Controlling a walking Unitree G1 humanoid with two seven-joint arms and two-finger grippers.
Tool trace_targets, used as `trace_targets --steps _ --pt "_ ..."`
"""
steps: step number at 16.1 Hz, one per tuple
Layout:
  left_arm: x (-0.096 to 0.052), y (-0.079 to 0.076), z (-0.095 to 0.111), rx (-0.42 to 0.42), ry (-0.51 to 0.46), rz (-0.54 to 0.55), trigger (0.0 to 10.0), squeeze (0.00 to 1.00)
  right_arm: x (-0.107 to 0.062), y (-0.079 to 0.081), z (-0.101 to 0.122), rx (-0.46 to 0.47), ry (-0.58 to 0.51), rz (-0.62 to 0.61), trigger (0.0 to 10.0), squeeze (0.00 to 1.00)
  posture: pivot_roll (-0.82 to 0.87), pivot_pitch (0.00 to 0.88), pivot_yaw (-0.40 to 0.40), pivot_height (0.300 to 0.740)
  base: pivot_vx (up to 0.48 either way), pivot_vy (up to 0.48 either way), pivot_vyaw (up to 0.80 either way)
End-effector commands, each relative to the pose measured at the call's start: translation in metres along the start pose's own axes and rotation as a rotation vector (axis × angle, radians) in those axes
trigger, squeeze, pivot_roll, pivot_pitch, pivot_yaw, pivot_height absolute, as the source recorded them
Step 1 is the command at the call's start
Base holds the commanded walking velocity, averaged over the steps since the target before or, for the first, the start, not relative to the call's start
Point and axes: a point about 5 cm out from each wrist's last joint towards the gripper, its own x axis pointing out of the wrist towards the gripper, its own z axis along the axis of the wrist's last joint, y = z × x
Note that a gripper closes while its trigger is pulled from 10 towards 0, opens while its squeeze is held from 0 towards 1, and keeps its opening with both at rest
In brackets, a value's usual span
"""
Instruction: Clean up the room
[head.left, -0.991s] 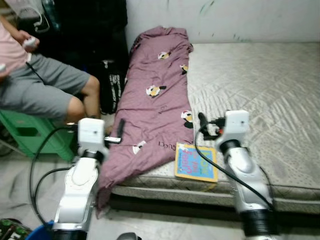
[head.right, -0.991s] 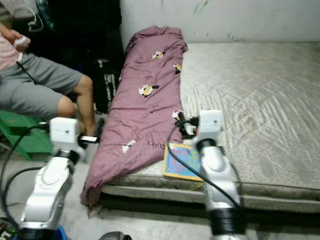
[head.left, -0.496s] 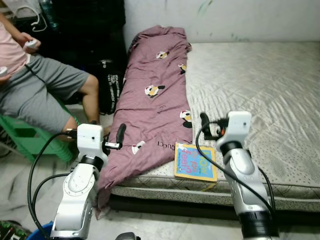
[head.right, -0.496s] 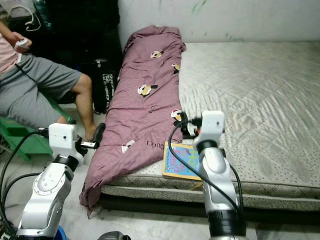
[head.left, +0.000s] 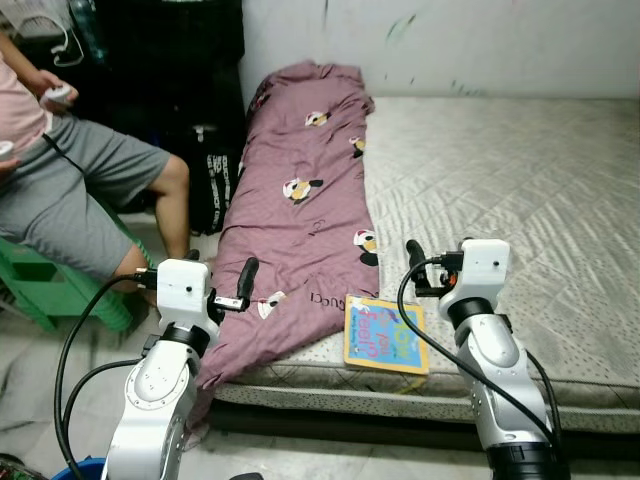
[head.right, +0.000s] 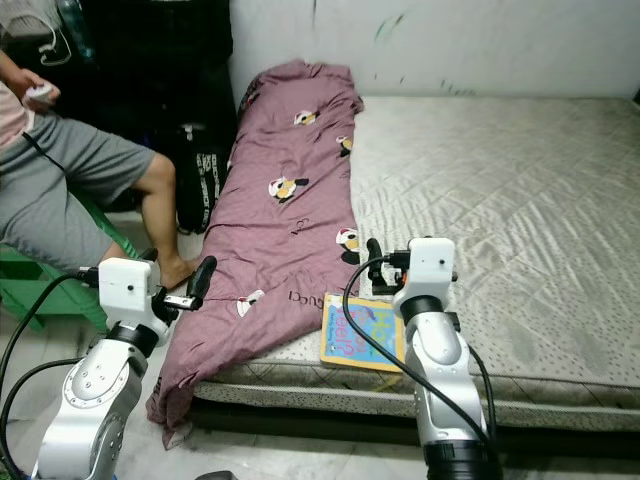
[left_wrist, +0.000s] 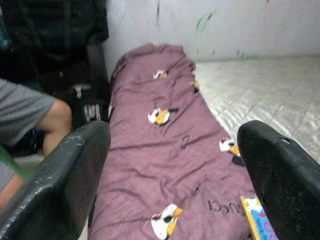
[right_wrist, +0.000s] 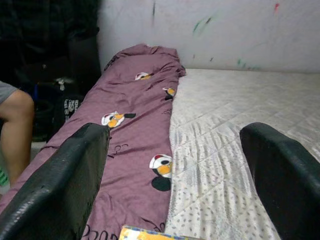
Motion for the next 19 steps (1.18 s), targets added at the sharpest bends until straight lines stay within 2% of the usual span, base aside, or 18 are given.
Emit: trace_targets --steps 1,6,13,17,19 --pt "-0.0018 0.0015 0.0008 -0.004 0.006 -0.007 10.0 0.0 0.0027 0.0007 0.0051 -0.011 -0.007 0.007 10.0 0.0 -0.01 0.0 0.011 0.74 0.371 0.0 0.0" --pt "-0.0006 -0.0008 -0.0005 -0.007 0.023 -0.02 10.0 0.0 -0.0024 -0.0023 0.0055 -0.03 0.002 0.0 10.0 0.0 -0.03 0.007 0.016 0.74 0.347 0.0 0.0" --pt "0.0063 0.0005 0.0034 0.02 0.015 -0.005 10.0 0.0 0.0002 0.0027 0.0093 -0.011 -0.012 0.013 10.0 0.0 -0.02 0.011 0.032 0.74 0.0 0.0 0.0" --pt "0.0068 -0.0001 0.0048 0.018 0.01 -0.005 10.0 0.0 0.0038 0.0061 0.012 -0.046 -0.026 0.043 10.0 0.0 -0.02 0.011 0.029 0.74 0.0 -0.39 0.0" --pt "0.0073 -0.0002 0.0047 0.017 0.009 -0.005 10.0 0.0 0.0055 0.0052 0.0128 -0.048 -0.028 0.035 10.0 0.0 -0.02 0.01 0.029 0.74 0.0 -0.409 0.79"
